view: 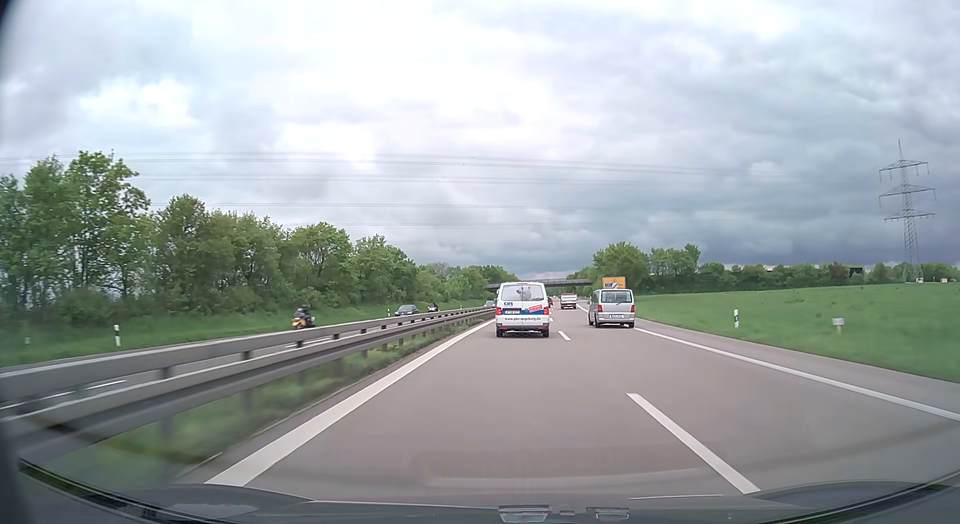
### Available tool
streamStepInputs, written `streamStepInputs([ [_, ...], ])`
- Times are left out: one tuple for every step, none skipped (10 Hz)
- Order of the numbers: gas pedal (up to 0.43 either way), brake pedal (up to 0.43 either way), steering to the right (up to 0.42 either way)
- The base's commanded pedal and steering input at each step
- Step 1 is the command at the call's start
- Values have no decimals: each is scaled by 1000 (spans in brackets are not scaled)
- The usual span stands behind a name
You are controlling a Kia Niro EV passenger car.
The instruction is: Follow the waypoints while adhering to traffic rules and regulations
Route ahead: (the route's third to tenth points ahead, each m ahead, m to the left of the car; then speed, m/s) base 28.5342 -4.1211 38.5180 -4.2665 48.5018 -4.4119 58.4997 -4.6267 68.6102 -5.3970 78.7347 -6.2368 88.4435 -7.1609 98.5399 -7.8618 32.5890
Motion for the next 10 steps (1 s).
streamStepInputs([
  [177, 12, 9],
  [169, 12, 9],
  [169, 12, 9],
  [177, 12, 9],
  [177, 12, 9],
  [189, 12, 8],
  [209, 12, 8],
  [220, 12, 8],
  [228, 12, 8],
  [260, 6, 8],
])
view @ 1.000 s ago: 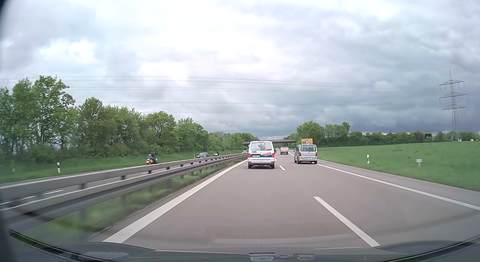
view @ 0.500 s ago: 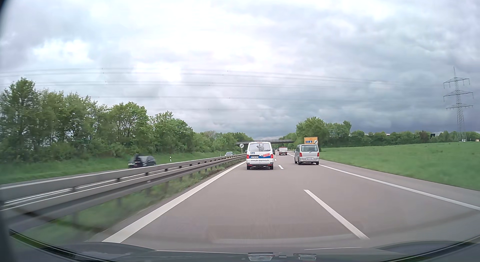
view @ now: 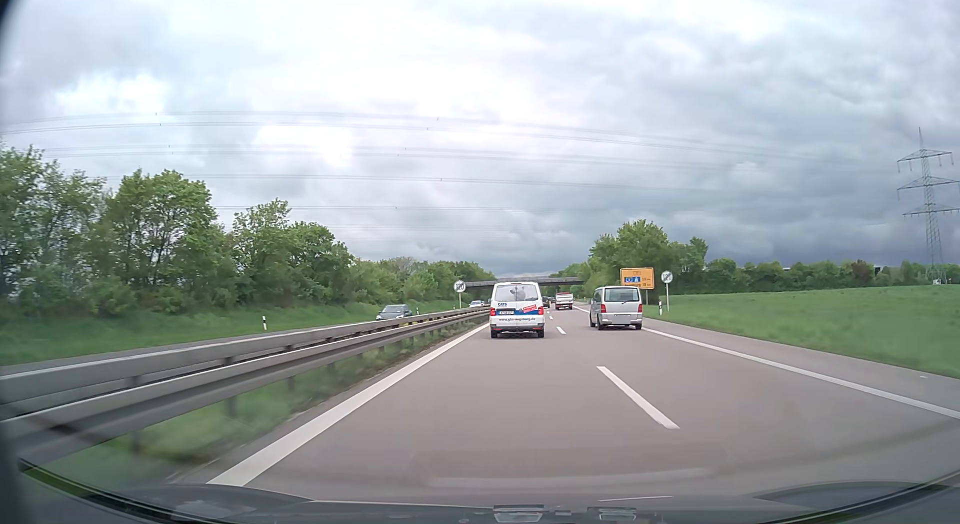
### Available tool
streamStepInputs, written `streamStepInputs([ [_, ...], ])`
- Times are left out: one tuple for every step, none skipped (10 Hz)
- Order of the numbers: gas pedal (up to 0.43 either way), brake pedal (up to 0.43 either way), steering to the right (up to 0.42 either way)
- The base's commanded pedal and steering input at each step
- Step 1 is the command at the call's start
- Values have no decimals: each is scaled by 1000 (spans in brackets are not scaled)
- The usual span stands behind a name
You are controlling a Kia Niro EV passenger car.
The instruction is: Follow the waypoints while adhering to traffic rules and regulations
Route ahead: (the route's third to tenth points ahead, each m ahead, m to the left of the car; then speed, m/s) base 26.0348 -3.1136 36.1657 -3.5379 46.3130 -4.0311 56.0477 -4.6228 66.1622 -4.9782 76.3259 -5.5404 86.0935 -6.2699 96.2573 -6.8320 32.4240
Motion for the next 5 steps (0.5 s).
streamStepInputs([
  [268, 12, 8],
  [268, 12, 8],
  [268, 12, 8],
  [268, 12, 8],
  [268, 12, 8],
])
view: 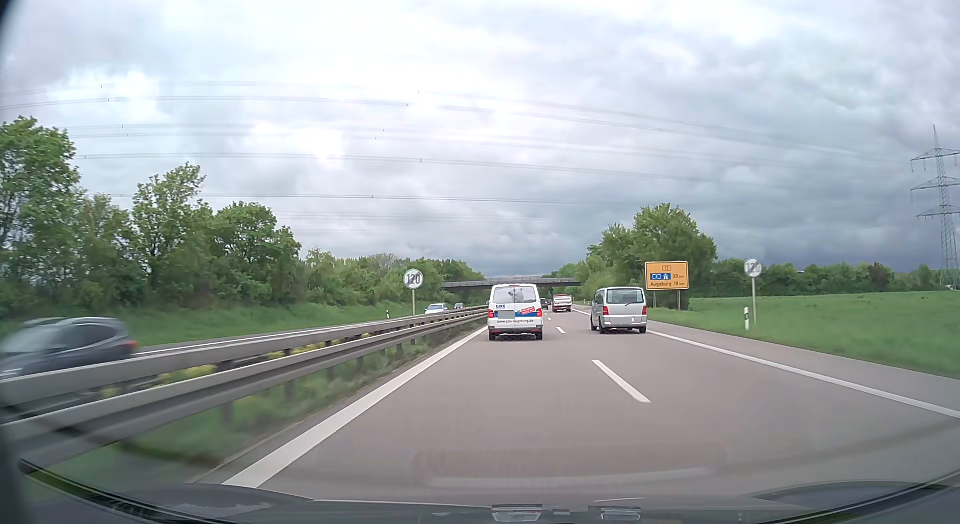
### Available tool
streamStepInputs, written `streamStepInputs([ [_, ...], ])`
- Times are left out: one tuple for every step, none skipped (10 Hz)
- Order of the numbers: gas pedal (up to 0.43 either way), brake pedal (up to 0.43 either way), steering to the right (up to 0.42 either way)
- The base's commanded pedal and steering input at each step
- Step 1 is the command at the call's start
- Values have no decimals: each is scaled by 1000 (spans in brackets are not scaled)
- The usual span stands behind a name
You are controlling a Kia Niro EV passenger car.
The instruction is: Follow the waypoints while adhering to traffic rules and regulations
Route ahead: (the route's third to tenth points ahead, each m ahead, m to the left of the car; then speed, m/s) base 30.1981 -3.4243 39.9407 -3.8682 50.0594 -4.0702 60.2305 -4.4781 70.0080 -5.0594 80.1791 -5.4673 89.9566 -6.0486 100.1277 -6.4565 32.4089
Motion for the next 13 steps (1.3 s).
streamStepInputs([
  [228, 12, 8],
  [220, 12, 8],
  [220, 12, 8],
  [220, 12, 8],
  [220, 12, 8],
  [220, 12, 8],
  [220, 12, 8],
  [220, 12, 8],
  [220, 12, 8],
  [220, 12, 8],
  [220, 12, 8],
  [220, 12, 6],
  [220, 12, 3],
])
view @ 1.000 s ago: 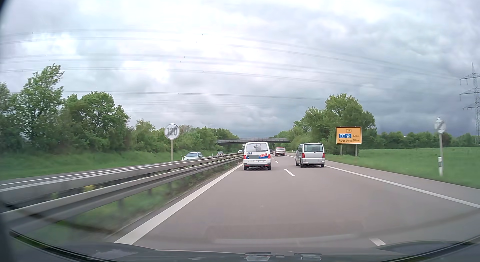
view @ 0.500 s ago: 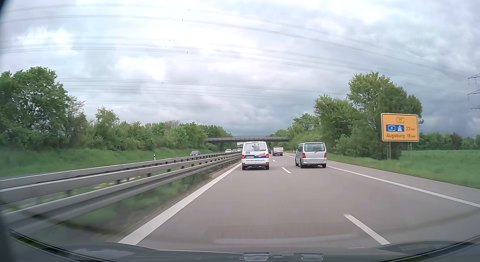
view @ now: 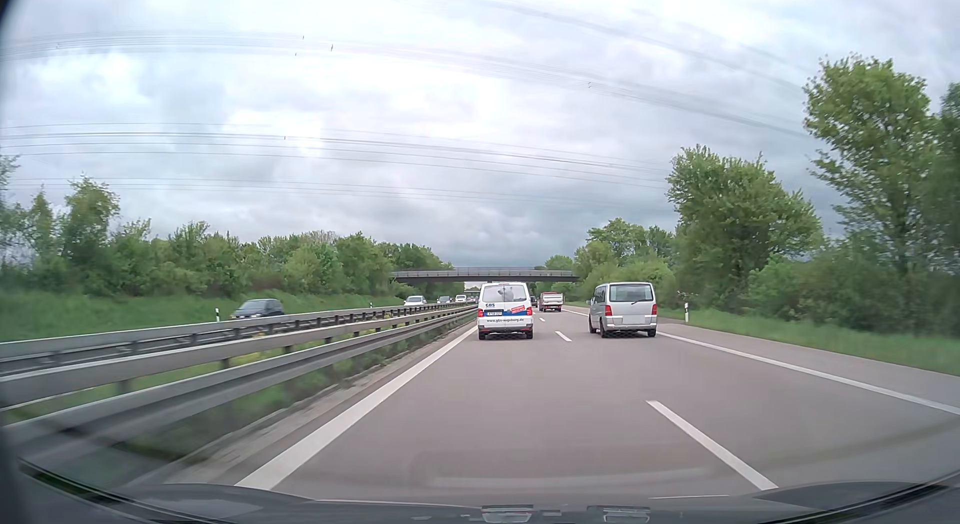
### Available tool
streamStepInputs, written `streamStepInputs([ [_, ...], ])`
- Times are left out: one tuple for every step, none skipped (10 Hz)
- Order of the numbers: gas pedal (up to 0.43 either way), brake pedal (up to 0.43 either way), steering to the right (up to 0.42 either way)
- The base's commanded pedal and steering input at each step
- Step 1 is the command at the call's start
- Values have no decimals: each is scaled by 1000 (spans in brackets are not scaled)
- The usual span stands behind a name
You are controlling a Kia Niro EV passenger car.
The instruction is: Follow the waypoints while adhering to traffic rules and regulations
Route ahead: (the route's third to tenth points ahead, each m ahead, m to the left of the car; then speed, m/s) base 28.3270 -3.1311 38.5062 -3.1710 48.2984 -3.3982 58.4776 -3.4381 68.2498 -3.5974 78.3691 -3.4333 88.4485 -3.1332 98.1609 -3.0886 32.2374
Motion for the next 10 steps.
streamStepInputs([
  [228, 12, 2],
  [228, 12, 2],
  [228, 12, 2],
  [240, 12, 2],
  [268, 12, 2],
  [280, 12, 2],
  [280, 6, 4],
  [287, 12, 3],
  [287, 12, 3],
  [287, 12, 3],
])
